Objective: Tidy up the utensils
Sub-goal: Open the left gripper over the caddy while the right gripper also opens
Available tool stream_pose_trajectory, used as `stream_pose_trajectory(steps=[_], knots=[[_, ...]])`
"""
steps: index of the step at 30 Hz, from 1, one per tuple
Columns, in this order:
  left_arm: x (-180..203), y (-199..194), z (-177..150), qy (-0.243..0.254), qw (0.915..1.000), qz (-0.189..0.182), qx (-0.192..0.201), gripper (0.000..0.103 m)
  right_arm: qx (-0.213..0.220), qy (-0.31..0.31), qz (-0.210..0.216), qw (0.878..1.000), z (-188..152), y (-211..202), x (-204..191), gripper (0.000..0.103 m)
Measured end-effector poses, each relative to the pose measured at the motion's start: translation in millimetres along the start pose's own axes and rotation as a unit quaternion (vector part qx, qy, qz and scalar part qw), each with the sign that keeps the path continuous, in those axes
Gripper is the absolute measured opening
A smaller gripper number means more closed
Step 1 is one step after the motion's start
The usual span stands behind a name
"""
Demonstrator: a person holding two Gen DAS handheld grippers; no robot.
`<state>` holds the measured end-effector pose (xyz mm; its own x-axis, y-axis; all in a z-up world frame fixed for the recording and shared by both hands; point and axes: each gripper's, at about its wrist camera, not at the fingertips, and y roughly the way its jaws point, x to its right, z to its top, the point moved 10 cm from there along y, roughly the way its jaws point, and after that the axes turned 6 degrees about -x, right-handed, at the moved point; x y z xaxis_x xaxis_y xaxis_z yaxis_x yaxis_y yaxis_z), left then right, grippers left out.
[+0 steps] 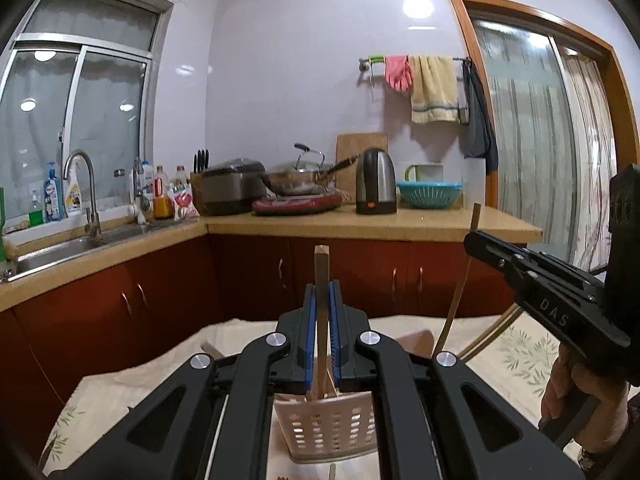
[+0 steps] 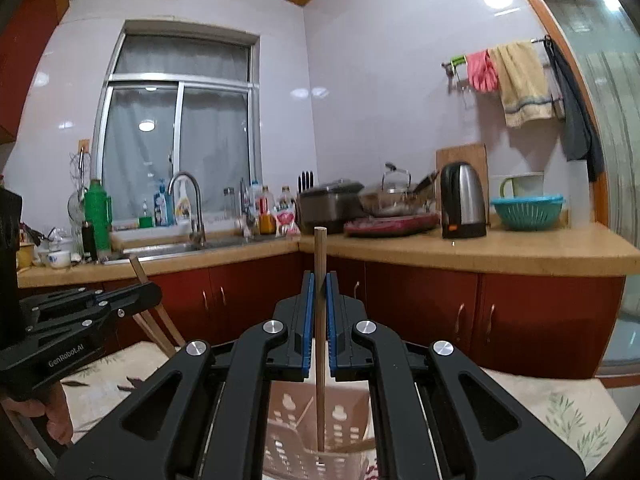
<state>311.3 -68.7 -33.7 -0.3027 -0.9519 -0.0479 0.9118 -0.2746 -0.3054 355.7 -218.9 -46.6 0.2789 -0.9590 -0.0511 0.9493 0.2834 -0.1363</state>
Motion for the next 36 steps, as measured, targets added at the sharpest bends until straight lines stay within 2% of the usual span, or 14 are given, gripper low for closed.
stream_pose_trajectory(steps=[8, 10, 12, 13, 14, 16, 19, 22, 29, 36], knots=[[-3.0, 12.4, -16.6, -0.007, 0.9996, -0.003, -0.028, 0.007, -0.024, -0.01, -0.008, 1.0, -21.5, 5.8, -4.6, 0.007], [-4.2, 14.8, -19.4, -0.006, 0.9994, -0.002, -0.033, 0.011, -0.027, -0.01, -0.009, 1.0, -23.2, 5.9, -4.9, 0.008], [-5.0, 14.8, -20.6, -0.007, 0.9993, -0.002, -0.036, 0.028, -0.031, -0.01, -0.009, 0.999, -25.1, 6.0, -5.7, 0.02], [-5.5, 13.9, -20.7, -0.009, 0.9993, -0.002, -0.035, 0.032, -0.03, -0.009, -0.009, 0.999, -25.3, 5.5, -5.5, 0.031], [-5.9, 12.3, -20.1, -0.01, 0.9994, -0.002, -0.033, 0.039, -0.029, -0.009, -0.008, 1.0, -25.0, 4.2, -6.2, 0.036], [-6.7, 9.9, -18.8, -0.009, 0.9995, 0.0, -0.029, 0.044, -0.028, -0.014, -0.013, 0.999, -23.9, 0.7, -8.0, 0.038], [-7.5, 6.0, -18.8, -0.009, 0.9995, 0.0, -0.03, 0.05, -0.024, -0.022, -0.018, 0.999, -22.3, -8.3, -11.5, 0.048], [-9.7, -3.2, -19.0, -0.017, 0.9995, -0.001, -0.028, 0.061, -0.019, -0.031, -0.026, 0.999, -19.7, -22.9, -15.1, 0.053], [-16.4, -29.5, -35.3, -0.019, 0.9991, 0.013, -0.035, 0.066, -0.024, -0.03, -0.036, 0.999, -27.1, -63.0, -20.8, 0.057], [-26.0, -57.2, -70.7, -0.019, 0.9971, 0.039, -0.063, 0.066, -0.06, -0.007, -0.048, 0.997, -74.3, -99.5, -29.3, 0.057]])
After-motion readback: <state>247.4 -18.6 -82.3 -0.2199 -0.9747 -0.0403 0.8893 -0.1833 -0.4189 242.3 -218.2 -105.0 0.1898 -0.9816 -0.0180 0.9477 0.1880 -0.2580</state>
